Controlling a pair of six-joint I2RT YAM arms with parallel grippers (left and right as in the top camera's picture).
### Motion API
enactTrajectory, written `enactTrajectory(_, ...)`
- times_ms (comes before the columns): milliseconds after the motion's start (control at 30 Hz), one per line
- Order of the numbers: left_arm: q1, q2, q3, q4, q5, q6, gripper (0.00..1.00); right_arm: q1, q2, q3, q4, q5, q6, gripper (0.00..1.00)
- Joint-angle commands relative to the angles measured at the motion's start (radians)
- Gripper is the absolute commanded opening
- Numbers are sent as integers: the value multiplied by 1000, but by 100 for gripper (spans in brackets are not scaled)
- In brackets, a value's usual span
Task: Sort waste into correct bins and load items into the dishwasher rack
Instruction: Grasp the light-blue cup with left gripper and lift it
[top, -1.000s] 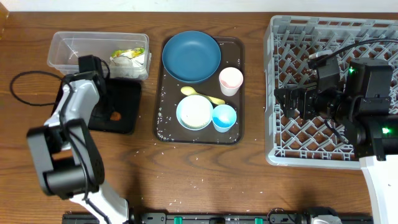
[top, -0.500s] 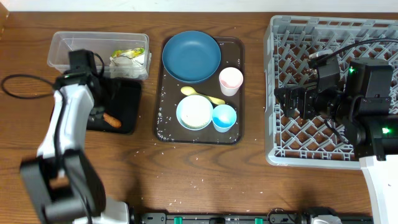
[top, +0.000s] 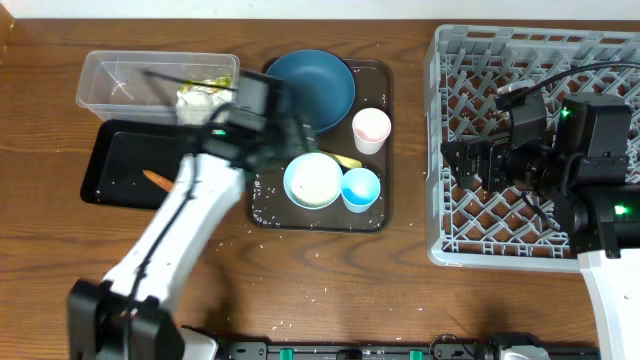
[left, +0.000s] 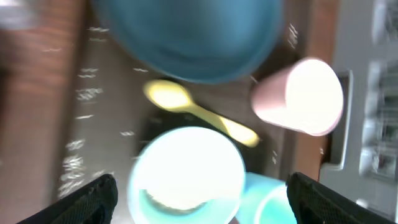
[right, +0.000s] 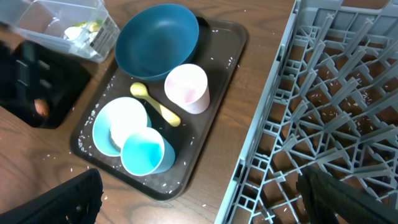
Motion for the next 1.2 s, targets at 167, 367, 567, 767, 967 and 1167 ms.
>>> enactTrajectory(167, -160, 110, 2, 48, -1, 53, 88, 6, 0, 16, -15, -7, 16, 99)
enactTrajectory(367, -206, 161, 2, -14, -1, 53, 81, 6, 0, 16, -24, -7, 16, 99)
enactTrajectory(567, -206, 177, 1, -83, -1, 53, 74, 6, 0, 16, -28, -7, 16, 99)
enactTrajectory(767, -218, 195, -1, -83, -1, 50, 61, 6, 0, 16, -28, -7, 16, 99)
enactTrajectory(967, -232, 226, -1, -64, -1, 32, 46, 6, 0, 16, -30, -7, 16, 99)
enactTrajectory(1167, -232, 226, -1, -36, 7, 8, 25, 6, 0, 16, -27, -7, 16, 99)
